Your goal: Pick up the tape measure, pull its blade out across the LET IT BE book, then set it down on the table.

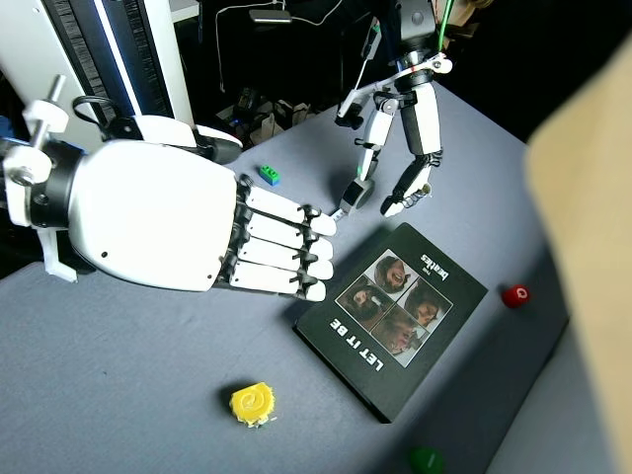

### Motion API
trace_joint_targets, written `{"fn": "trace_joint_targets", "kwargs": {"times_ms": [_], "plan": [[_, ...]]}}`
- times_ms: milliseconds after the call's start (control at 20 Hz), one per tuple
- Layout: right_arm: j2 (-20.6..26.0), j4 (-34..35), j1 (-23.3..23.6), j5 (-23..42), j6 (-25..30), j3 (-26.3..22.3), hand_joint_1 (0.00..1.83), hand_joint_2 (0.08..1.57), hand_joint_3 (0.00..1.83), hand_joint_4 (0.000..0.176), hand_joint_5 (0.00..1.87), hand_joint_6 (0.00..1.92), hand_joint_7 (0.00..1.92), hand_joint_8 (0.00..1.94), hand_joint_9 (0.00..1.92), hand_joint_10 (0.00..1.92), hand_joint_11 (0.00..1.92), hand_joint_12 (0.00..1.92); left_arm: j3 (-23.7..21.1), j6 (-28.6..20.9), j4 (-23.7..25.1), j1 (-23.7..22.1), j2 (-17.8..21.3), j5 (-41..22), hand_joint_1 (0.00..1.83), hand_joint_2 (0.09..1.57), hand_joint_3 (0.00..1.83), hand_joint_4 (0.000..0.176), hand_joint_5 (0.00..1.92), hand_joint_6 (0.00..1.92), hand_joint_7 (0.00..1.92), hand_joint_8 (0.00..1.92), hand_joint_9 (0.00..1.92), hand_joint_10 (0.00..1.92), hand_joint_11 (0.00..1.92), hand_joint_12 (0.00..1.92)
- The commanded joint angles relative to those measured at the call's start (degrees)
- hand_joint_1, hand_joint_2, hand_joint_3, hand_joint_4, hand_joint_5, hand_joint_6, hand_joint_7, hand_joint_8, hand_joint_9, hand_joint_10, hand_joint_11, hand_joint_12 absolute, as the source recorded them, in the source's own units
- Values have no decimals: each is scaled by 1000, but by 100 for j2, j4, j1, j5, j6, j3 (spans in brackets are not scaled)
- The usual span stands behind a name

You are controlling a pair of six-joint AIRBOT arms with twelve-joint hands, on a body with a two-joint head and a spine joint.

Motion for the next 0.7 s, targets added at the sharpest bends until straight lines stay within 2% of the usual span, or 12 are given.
{"fn": "trace_joint_targets", "kwargs": {"times_ms": [0, 200, 350, 450, 500, 650], "plan": [[28, 99, 12, 51, -153, 29, 35, 1080, 0, 0, 80, 7, 117, 2, 80, 5, 0, 390, 8, -68, 134, -29, 1, -142, 1201, 1047, 1, 0, 815, 3, 738, 0, 667, 0, 446, 627], [6, 101, -88, 26, -1058, -2, 35, 1079, 0, 0, 74, 4, 118, 1, 81, 4, 0, 392, -98, -83, 560, -44, 28, -296, 1203, 1046, 0, 0, 823, 5, 744, 2, 677, 4, 436, 623], [-4, 101, 5, -198, -1259, 0, 34, 1080, 0, 0, 73, 3, 117, 1, 81, 4, 0, 392, -173, -37, 536, -35, 45, -295, 1204, 1045, 0, 0, 811, 0, 747, 3, 669, 0, 426, 620], [-34, 96, 42, -355, -1339, 2, 33, 1079, 0, 0, 80, 6, 118, 1, 82, 4, 0, 394, -188, 665, 285, -171, 62, -261, 1206, 1042, 0, 0, 810, 0, 766, 10, 670, 1, 429, 621], [-42, 96, 43, -368, -1353, 10, 32, 1080, 0, 0, 80, 6, 118, 1, 81, 4, 0, 394, -170, 1275, 80, -341, 72, -227, 1204, 1036, 0, 0, 812, 1, 773, 12, 673, 2, 429, 621], [-56, 112, 65, -386, -1351, 8, 29, 1080, 0, 0, 81, 5, 118, 1, 82, 4, 0, 394, -154, 2631, -282, -686, 129, -226, 1204, 1029, 0, 0, 821, 4, 780, 12, 681, 4, 436, 624]]}}
